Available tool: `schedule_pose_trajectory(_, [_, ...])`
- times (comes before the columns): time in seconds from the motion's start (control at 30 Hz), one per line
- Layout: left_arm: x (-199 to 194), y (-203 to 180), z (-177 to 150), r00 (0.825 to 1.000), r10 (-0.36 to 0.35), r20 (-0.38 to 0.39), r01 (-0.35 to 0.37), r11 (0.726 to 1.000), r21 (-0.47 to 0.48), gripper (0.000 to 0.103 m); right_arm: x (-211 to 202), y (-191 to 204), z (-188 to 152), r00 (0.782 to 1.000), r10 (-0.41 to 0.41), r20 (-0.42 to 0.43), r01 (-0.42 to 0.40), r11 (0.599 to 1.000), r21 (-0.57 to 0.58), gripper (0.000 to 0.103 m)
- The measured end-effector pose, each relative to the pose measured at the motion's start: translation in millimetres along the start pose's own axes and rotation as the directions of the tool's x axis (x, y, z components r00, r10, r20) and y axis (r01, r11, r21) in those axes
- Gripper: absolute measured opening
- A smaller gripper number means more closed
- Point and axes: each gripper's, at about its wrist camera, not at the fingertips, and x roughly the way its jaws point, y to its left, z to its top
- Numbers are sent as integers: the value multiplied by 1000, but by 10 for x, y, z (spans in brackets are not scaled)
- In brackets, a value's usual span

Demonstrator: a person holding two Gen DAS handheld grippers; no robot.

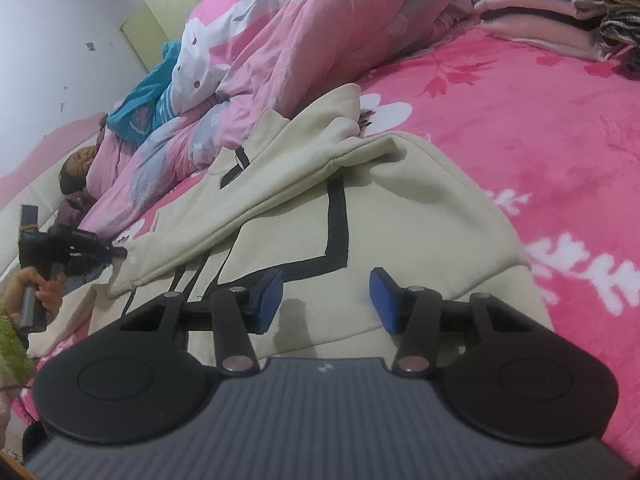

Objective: Fold clothes

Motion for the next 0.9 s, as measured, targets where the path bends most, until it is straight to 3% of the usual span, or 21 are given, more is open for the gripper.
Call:
schedule_pose_trajectory(0.17, [-299,65,-91,994,17,109,-17,1000,-6,48,-70,46,20,999,-32,3,32,999,-6,46])
schedule_pose_trajectory(0.23, [-467,4,-168,986,23,165,-28,999,32,50,-220,131,-4,995,-70,67,73,996,-52,42])
schedule_pose_trajectory(0.27, [-558,-45,-231,982,17,190,-29,998,61,51,-297,174,-17,991,-88,100,95,993,-74,34])
schedule_pose_trajectory(0.33, [-699,-173,-364,976,-12,216,-13,993,114,51,-440,240,-28,988,-81,128,98,986,-132,31])
schedule_pose_trajectory(0.47, [-891,-574,-681,967,-133,216,80,968,238,52,-460,311,47,990,-124,71,139,955,-263,31])
schedule_pose_trajectory(0.53, [-934,-861,-880,961,-211,179,145,934,326,53,-389,258,51,987,-153,-38,136,946,-295,31])
schedule_pose_trajectory(0.6, [-924,-1183,-1106,955,-273,117,200,882,427,56,-389,178,-32,975,-195,-107,155,941,-302,30])
schedule_pose_trajectory(0.73, [-794,-1748,-1613,940,-342,-18,287,759,585,56,-756,141,-223,972,-212,-99,163,918,-361,30])
schedule_pose_trajectory(0.9, [-655,-2239,-2349,936,-329,-127,309,592,744,55,-1085,76,-274,959,-269,-92,212,892,-399,29])
